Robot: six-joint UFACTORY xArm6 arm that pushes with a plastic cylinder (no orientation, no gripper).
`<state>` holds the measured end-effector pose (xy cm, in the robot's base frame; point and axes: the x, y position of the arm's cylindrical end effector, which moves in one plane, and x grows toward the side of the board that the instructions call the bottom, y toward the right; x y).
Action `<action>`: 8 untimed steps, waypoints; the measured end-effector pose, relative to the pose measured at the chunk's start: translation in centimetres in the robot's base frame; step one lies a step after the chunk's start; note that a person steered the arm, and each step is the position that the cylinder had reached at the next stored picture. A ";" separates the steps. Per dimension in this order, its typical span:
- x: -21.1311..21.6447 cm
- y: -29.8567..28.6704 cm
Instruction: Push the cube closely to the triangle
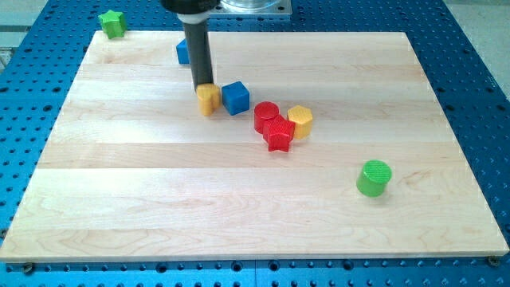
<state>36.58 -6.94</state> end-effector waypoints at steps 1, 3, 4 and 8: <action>6.2 0.2; 9.3 -0.4; 9.3 5.8; 1.6 4.3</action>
<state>38.18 -2.62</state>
